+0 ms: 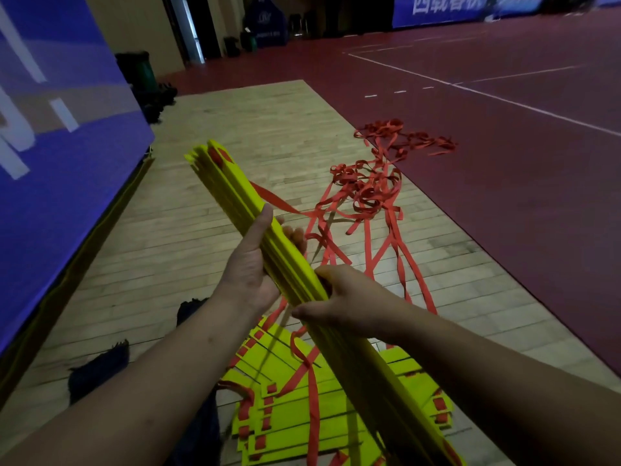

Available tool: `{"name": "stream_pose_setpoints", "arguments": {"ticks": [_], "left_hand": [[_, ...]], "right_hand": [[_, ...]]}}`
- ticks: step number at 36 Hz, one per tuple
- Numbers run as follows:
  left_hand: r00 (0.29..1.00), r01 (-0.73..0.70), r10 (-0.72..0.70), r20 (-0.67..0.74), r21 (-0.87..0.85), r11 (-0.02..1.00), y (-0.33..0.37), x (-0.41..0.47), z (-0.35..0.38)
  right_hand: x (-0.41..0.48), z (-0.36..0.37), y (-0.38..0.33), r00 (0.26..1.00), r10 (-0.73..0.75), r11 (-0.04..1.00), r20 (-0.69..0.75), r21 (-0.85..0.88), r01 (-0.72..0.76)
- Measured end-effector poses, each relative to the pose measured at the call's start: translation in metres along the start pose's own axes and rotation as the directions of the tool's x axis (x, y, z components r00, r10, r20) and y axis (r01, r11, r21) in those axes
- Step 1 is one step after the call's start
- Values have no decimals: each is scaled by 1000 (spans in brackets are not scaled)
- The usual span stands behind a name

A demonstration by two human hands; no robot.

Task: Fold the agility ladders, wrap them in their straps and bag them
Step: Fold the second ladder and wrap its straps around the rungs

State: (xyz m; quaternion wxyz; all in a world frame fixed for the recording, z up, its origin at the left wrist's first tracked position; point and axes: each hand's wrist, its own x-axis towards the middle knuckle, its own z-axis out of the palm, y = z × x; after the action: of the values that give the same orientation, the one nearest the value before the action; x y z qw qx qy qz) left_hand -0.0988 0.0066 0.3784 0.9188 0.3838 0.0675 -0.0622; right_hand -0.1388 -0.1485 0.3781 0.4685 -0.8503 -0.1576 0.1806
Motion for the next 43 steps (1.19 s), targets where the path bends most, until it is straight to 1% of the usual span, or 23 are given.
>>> {"name": "stream_pose_setpoints", "arguments": {"ticks": [3,6,10,11,13,15,17,21,25,27,29,31,32,34,35,36,37,38,39,40,41,42,43], "left_hand": [[999,-18,16,-37,-33,999,-5,4,1],[996,-52,49,-74,-37,998,-11,8,4],[998,-4,6,-69,38,999,-14,11,8],[997,11,-7,-79,62,998,-14,12,7],[995,9,0,-97,94,996,-9,14,3],[994,-38,43,-102,56,998,1,18,-4],[988,-77,75,-132,-8,997,10,23,-10],[985,-65,61,-160,-21,998,4,26,-11],[980,-87,92,-176,36,996,-4,30,-2],[980,-96,108,-170,76,992,-2,32,1],[983,-93,113,-142,139,986,3,29,3],[982,-76,119,-149,268,960,9,29,-1],[974,-82,148,-173,343,936,13,31,-6],[928,-103,265,-261,506,856,24,33,-17],[895,-86,329,-301,607,790,30,35,-24],[873,-75,382,-303,690,720,35,36,-31],[869,-102,422,-257,743,662,41,36,-38],[883,-172,438,-171,749,639,46,36,-41],[894,-247,441,-77,737,630,50,34,-44],[904,-278,427,-25,724,632,54,34,-48],[927,-260,375,-9,705,660,57,37,-53],[963,-202,270,0,664,720,57,37,-54],[980,-180,190,52,622,762,58,39,-60]], "right_hand": [[3,5,0,999,40,999,-36,-20,-41],[6,13,-2,993,54,989,-105,-128,-67],[11,14,2,978,86,967,-190,-219,-127],[12,11,4,979,91,959,-184,-249,-136],[11,2,6,988,97,957,-118,-260,-125],[8,-9,7,995,97,962,-30,-252,-101],[6,-16,10,992,125,950,2,-290,-119],[10,-20,18,982,188,930,-9,-319,-181],[8,-11,24,968,215,934,-127,-263,-242],[8,-10,26,966,202,946,-162,-222,-236],[9,-14,22,967,204,957,-154,-176,-230],[9,-22,18,967,215,962,-135,-141,-234],[9,-28,17,967,224,963,-125,-122,-239],[4,-41,18,964,253,965,-79,-59,-257],[2,-47,20,963,265,964,-43,-23,-266],[-1,-54,22,962,273,962,-7,5,-273],[-4,-60,24,960,279,960,28,18,-279],[-7,-65,25,957,282,959,60,18,-284],[-10,-70,27,954,287,957,87,12,-289],[-12,-73,29,950,291,956,115,8,-294],[-13,-75,31,945,294,954,145,8,-299],[-15,-77,32,938,296,953,180,11,-302],[-16,-78,34,932,295,952,212,18,-305]]}}
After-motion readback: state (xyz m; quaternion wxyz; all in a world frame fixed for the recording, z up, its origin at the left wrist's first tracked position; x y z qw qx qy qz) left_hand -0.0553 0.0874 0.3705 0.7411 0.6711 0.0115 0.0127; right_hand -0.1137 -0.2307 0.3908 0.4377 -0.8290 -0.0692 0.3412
